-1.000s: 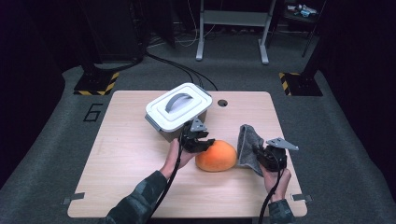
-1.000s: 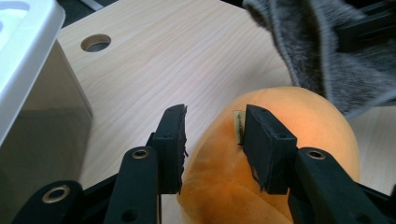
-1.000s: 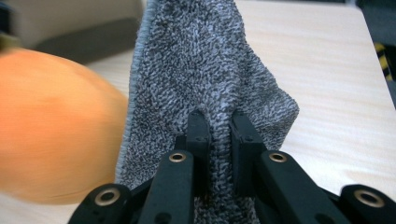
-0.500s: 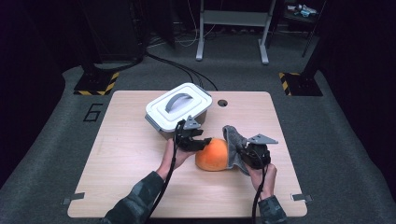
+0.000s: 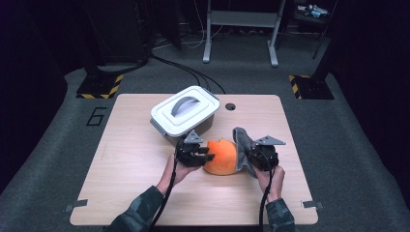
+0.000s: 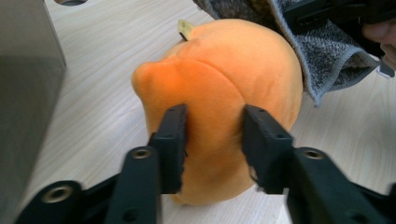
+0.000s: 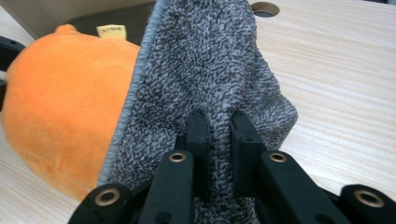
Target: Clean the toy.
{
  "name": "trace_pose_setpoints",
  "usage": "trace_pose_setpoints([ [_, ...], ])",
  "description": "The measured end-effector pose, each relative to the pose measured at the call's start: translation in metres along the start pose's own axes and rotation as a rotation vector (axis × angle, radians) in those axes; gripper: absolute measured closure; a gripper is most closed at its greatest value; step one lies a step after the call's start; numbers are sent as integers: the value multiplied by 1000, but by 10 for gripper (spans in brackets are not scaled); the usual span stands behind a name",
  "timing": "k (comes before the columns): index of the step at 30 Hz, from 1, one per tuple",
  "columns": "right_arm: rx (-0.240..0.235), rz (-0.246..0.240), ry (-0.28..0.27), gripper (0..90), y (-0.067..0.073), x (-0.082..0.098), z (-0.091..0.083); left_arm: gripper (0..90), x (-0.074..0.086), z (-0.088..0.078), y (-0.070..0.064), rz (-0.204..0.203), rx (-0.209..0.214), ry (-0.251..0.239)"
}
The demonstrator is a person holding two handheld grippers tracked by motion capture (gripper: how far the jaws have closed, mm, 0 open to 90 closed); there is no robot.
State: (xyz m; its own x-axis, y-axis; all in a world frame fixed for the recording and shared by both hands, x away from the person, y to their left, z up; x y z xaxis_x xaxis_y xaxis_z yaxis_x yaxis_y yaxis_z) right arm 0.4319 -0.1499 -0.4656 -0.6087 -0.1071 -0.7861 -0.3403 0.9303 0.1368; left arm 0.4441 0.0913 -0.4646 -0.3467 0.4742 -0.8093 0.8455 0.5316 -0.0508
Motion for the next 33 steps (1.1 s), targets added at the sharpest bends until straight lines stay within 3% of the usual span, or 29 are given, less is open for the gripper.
trace_pose_setpoints([
  [5, -8, -3, -3, 803, 0, -3, 2, 814, 1, 6, 1, 0, -7, 8],
  [11, -14, -6, -34, 803, 1, -12, -13, 842, 1, 8, 2, -21, -17, 4],
  [16, -57, -67, -54, 803, 28, -26, -25, 842, 1, 10, 2, -22, -19, 6],
  [19, -89, -106, -33, 803, 45, -29, -16, 844, 2, 11, 3, -24, -21, 6],
  [23, -101, -118, -9, 803, 53, -28, -4, 850, 4, 13, 5, -30, -25, 14],
  [28, -73, -119, 3, 804, 46, -26, -3, 851, 4, 15, 3, -29, -31, 10],
  [33, -34, -86, 14, 805, 23, -18, -4, 851, 5, 18, 5, -33, -34, 3],
])
Point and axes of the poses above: each handheld gripper's, and its own axes: z roughly forward along the jaws, x roughly out of its underside, y roughly to its left, the point moved 3 cm from there along z, roughly forward along the jaws, and after that the axes turned 7 degrees about z, right-handed, at the moved point
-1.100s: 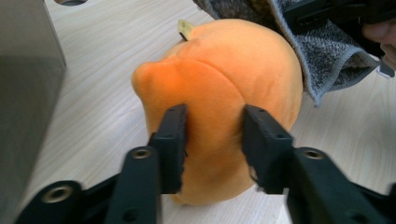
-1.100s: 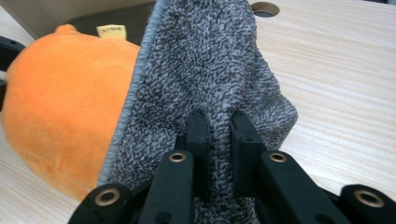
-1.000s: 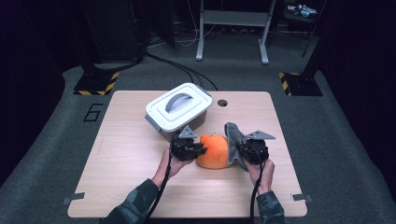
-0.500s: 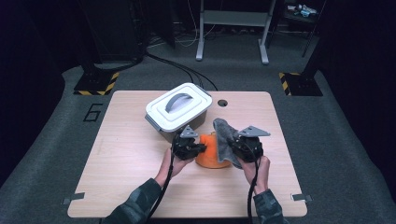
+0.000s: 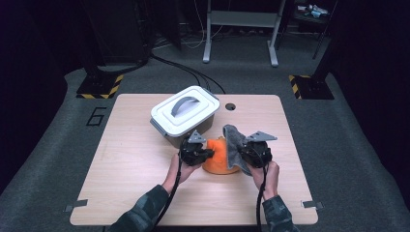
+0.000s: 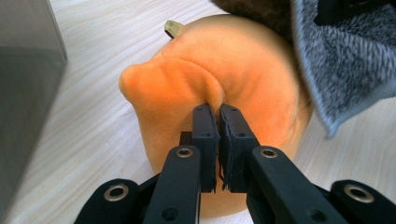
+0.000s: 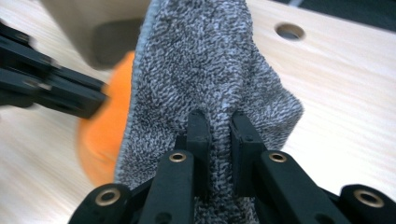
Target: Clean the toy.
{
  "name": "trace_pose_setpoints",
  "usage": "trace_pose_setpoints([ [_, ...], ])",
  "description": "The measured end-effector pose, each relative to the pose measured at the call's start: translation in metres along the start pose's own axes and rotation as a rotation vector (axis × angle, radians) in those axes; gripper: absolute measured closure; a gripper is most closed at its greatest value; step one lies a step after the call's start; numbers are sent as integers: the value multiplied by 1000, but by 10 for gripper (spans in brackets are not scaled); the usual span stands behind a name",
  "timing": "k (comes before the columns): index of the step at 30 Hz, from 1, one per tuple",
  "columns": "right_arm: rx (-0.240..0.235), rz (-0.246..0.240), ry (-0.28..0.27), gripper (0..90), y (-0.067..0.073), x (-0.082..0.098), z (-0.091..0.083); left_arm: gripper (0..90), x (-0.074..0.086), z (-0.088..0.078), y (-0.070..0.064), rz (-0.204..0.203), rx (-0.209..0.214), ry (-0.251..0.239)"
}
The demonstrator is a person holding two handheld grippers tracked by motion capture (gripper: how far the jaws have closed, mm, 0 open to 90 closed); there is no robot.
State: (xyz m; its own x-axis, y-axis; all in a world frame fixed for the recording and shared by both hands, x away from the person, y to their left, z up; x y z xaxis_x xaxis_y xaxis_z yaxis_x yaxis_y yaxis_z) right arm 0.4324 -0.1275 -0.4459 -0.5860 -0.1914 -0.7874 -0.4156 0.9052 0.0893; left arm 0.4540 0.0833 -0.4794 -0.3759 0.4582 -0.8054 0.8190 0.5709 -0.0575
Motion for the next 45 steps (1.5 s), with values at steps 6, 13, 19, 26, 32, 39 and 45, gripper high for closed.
trace_pose_setpoints([
  [6, 38, 69, 45, 804, -26, 16, 8, 850, 0, 2, 1, 0, -3, 4],
  [13, -32, 19, -26, 804, 3, -8, -15, 849, -1, 3, 0, 1, 1, 1],
  [19, -88, -49, 10, 804, 34, -13, 1, 850, 0, 3, 1, 12, 0, 9],
  [26, -41, -6, 18, 805, 11, -4, 2, 849, 0, 5, 0, 6, -5, 0],
  [32, 22, 64, 55, 805, -22, 13, 9, 849, -1, 8, 1, 7, -6, -7],
  [39, -33, 49, 6, 805, -7, 0, -8, 845, -1, 9, 3, -6, -7, -6],
  [45, -109, -35, 7, 805, 34, -15, -1, 843, -2, 9, 4, 4, -12, -4],
])
Point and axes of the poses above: each handheld gripper's, and its own axes: z roughly forward along the jaws, x roughly out of its underside, y roughly to its left, the point moved 3 cm from there along z, roughly forward along the jaws, and after that the axes turned 7 degrees about z, right-handed, at the moved point
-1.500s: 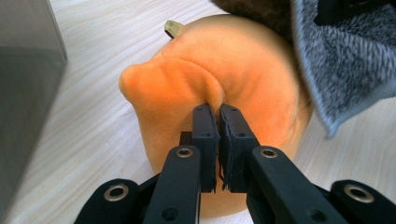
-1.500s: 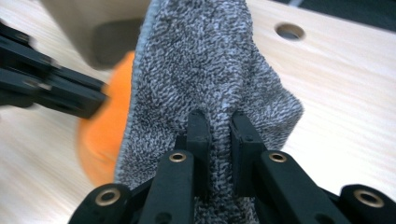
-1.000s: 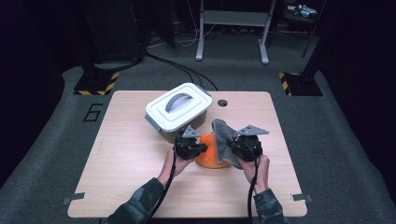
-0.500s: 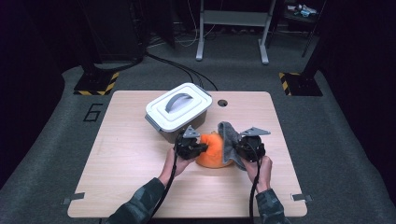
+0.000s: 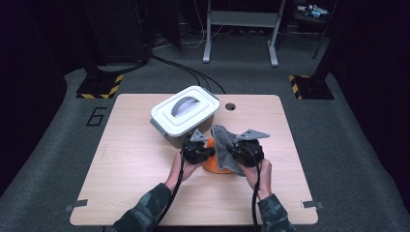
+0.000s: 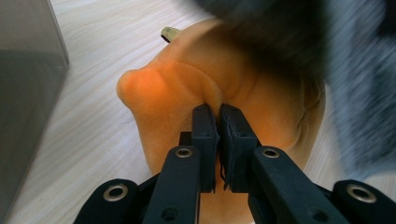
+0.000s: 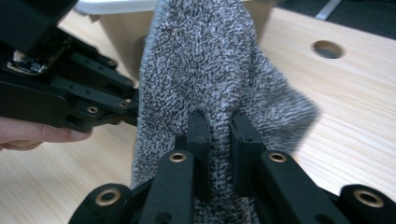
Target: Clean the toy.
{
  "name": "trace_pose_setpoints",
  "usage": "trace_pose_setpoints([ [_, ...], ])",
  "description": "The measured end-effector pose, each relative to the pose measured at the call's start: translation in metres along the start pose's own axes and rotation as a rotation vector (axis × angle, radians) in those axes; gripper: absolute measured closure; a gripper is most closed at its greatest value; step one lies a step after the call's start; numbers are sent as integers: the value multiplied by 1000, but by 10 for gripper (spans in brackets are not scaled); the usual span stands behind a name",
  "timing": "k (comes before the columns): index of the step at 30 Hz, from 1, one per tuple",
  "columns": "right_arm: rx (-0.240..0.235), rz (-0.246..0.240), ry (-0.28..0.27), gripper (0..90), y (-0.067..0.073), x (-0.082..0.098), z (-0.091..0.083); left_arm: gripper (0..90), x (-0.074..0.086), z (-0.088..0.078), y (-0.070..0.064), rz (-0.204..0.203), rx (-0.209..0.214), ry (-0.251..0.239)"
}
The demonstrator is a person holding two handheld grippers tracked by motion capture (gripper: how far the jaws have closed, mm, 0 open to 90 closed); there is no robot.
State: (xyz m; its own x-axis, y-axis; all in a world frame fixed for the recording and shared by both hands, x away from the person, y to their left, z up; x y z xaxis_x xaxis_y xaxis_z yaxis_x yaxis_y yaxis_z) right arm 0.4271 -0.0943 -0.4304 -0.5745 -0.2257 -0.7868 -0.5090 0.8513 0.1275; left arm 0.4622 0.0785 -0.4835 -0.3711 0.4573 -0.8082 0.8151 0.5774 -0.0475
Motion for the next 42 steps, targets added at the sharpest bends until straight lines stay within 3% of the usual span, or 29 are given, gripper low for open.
trace_pose_setpoints([
  [5, 15, 14, 29, 809, -9, 8, 16, 823, 0, -3, 2, -11, 5, -6],
  [8, 18, 32, 28, 809, -14, 13, 15, 745, -2, -7, 1, -3, -4, -24],
  [11, 22, 35, 24, 810, -17, 14, 14, 575, -1, -12, 2, 0, -18, -6],
  [14, 20, 52, 20, 810, -20, 15, 13, 524, 7, -13, 4, -18, -7, 12],
  [17, 17, 59, 13, 810, -22, 16, 13, 580, 14, -9, 5, -43, 23, 19],
  [21, 23, 63, 6, 809, -24, 17, 13, 720, 12, -6, 1, -27, 30, 18],
  [27, 76, 59, -12, 807, -33, 14, -1, 759, 12, -2, 0, -45, 22, 17],
  [29, 72, 50, -30, 807, -28, 10, -6, 758, 12, -2, 1, -47, 21, 9],
  [32, 44, -4, -37, 807, -9, 4, -7, 759, 11, -1, 0, -32, 18, 8],
  [35, 39, -47, 1, 807, 7, 3, 5, 762, 11, -1, 0, -30, 10, 17],
  [38, 49, -35, 16, 808, -1, 8, 13, 767, 13, -1, 2, -34, 11, 16],
  [42, 82, -1, 13, 807, -17, 15, 6, 769, 13, 0, 1, -44, 6, 10],
])
Point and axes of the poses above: each handheld gripper's, and its own axes: z roughly forward along the jaws, x roughly out of its underside, y roughly to its left, the point moved 3 cm from there along z, roughly forward along the jaws, and after that the axes turned 7 degrees about z, right-handed, at the moved point
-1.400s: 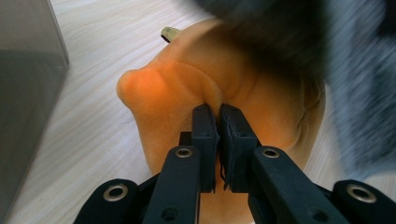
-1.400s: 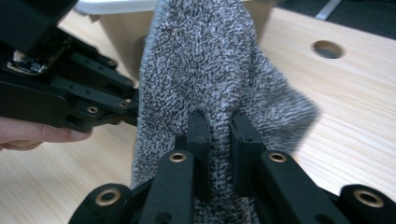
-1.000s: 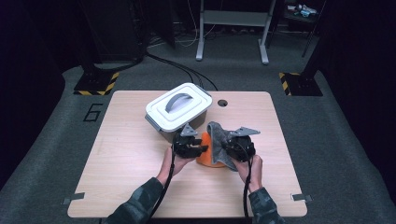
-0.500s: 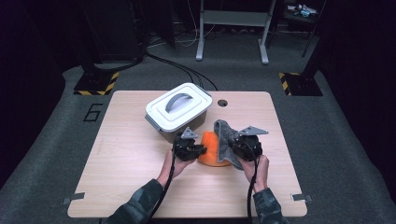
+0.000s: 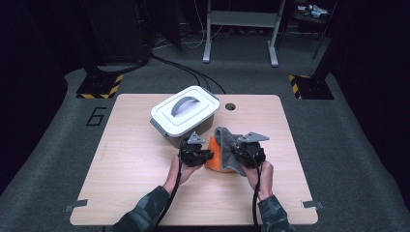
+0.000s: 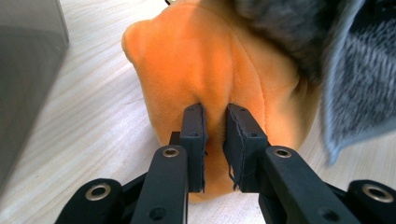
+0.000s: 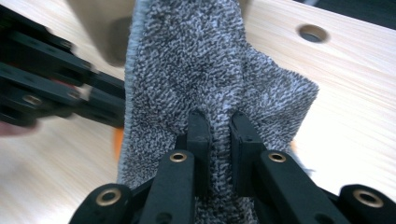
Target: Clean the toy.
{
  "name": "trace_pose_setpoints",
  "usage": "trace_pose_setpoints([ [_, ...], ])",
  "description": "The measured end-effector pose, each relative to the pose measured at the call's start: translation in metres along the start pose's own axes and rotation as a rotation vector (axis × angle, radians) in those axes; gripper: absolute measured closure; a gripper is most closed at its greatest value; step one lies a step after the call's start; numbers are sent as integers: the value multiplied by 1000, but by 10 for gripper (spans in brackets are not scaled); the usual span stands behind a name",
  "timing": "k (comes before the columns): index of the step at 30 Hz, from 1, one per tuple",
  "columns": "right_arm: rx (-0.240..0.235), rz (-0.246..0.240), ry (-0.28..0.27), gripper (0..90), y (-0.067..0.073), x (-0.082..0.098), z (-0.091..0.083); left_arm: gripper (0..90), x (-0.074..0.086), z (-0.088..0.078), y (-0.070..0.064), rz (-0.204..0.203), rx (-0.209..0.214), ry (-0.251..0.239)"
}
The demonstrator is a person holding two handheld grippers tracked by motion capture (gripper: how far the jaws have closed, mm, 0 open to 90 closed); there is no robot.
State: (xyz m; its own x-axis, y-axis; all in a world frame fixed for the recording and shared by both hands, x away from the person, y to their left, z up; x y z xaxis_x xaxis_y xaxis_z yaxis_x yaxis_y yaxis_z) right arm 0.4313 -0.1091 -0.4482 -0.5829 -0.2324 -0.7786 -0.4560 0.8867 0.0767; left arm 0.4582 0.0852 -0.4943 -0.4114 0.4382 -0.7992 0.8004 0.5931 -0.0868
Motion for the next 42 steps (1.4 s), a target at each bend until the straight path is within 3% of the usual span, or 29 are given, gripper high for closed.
trace_pose_setpoints([
  [5, 45, 60, 12, 808, -28, 16, 1, 768, 0, 1, 1, -2, 5, 1],
  [7, 47, 80, 10, 808, -32, 20, 3, 768, 0, 1, 1, 2, 1, 2],
  [10, 46, 72, 7, 807, -31, 17, -1, 767, 0, 1, 2, 2, -1, 6],
  [13, 8, 60, -24, 807, -17, 9, -11, 766, 1, 1, 4, -6, -2, 6],
  [16, -31, 7, -46, 808, 6, 1, -15, 766, 0, 1, 3, -1, -12, 3],
  [19, -61, -37, -16, 808, 26, -1, -4, 767, 0, 0, 4, -1, -18, 5],
  [21, -48, -48, 2, 808, 28, 2, 6, 768, 1, 0, 5, -3, -17, 9],
  [22, -44, -48, 5, 809, 25, 3, 8, 768, 1, 1, 5, -15, -17, 4],
  [27, -13, -18, 1, 810, 5, 11, 2, 769, 1, 2, 6, 7, -18, 8],
  [32, 28, 46, 14, 810, -23, 25, -1, 769, 0, 3, 6, 6, -19, 6],
  [35, 42, 58, 20, 809, -31, 28, 0, 768, 0, 3, 6, 3, -20, 10],
  [38, 35, 49, 9, 808, -23, 23, -7, 767, 1, 3, 8, -1, -26, 10],
  [42, -19, -2, -27, 808, 4, 11, -13, 767, 2, 3, 9, -19, -19, 10],
])
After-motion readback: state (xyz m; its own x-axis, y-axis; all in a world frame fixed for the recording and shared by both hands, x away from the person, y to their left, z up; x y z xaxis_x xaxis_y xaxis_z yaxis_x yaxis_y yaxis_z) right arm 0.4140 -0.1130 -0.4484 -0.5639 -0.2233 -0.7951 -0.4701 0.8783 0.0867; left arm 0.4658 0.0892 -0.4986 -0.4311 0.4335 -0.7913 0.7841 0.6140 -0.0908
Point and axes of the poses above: each handheld gripper's, and its own axes: z roughly forward along the jaws, x roughly out of its underside, y roughly to its left, the point moved 3 cm from there along z, roughly forward along the jaws, and after that the axes turned 7 degrees about z, right-handed, at the moved point
